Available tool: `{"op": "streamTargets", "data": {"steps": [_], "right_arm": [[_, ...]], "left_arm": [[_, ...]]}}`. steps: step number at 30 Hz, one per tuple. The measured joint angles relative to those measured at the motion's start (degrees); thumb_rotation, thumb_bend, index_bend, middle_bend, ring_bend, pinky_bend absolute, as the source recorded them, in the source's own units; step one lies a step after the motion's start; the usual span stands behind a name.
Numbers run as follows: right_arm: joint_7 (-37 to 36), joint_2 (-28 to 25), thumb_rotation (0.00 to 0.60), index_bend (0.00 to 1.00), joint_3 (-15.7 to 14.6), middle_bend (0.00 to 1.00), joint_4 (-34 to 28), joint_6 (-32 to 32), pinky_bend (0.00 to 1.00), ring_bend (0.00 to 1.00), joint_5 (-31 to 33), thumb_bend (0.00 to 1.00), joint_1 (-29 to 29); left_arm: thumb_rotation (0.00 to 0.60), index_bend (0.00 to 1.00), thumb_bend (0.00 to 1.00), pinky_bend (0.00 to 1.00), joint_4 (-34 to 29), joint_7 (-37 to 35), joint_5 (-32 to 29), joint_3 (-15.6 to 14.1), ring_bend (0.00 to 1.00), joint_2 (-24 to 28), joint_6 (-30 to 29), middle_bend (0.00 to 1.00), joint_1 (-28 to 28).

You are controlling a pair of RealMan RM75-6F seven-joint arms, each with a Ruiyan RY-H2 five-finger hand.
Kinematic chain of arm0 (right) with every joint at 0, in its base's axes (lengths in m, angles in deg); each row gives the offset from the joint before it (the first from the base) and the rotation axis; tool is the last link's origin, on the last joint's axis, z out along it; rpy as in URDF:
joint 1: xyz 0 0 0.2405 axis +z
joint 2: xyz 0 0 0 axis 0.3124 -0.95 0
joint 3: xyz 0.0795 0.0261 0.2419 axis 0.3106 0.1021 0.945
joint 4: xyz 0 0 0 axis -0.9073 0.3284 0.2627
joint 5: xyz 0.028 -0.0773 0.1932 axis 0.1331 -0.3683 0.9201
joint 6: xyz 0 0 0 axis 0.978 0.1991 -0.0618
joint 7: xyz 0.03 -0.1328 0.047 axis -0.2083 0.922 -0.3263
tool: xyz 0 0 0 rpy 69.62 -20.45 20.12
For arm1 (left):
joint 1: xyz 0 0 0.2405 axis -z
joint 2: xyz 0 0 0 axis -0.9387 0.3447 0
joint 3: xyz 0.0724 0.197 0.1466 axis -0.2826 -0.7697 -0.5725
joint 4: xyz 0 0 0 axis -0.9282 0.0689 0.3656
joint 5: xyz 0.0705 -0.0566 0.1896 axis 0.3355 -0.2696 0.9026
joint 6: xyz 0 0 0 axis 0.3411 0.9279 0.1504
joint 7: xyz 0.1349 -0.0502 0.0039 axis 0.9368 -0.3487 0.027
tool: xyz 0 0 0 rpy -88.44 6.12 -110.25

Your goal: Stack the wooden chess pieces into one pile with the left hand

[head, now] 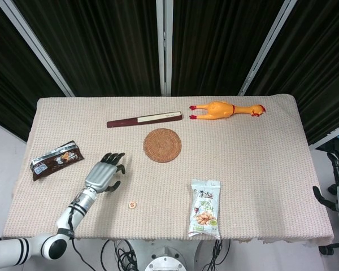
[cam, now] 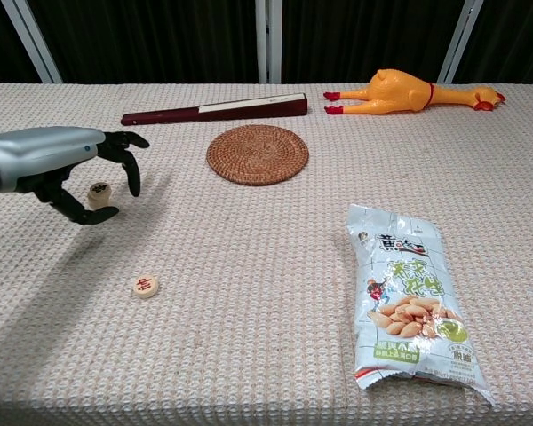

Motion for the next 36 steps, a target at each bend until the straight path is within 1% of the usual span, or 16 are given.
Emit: {"op": "streamTargets", "data": {"steps": [7, 18, 36], "right_arm": [[0.40, 0.04, 0.600, 0.00, -0.08, 0.00, -0.11, 0.50, 0.00, 0.00, 0.12, 0.25, 0.21], [0.14, -0.06, 0.600, 0.00, -0.13, 0.00, -0.10, 0.61, 0.00, 0.00, 0.10, 0.25, 0.25], [0.17, -0.07, 0.600, 0.00, -0.25, 0.00, -0.14, 0.45, 0.00, 0.00, -0.11, 0.25, 0.20]], "left_arm": [[0.600, 0.39, 0.39, 0.00, -0.04, 5.87, -0.58, -1.20, 0.00, -0.01, -1.77, 0.00, 0.12], [0.600, 0.39, 0.39, 0.00, 0.28, 9.84, -1.67, -1.64, 0.00, -0.34, -3.07, 0.00, 0.31], [0.600, 0.40, 0.39, 0.00, -0.55, 11.91, -3.72, -1.75, 0.00, -0.22, -3.69, 0.00, 0.27]]}}
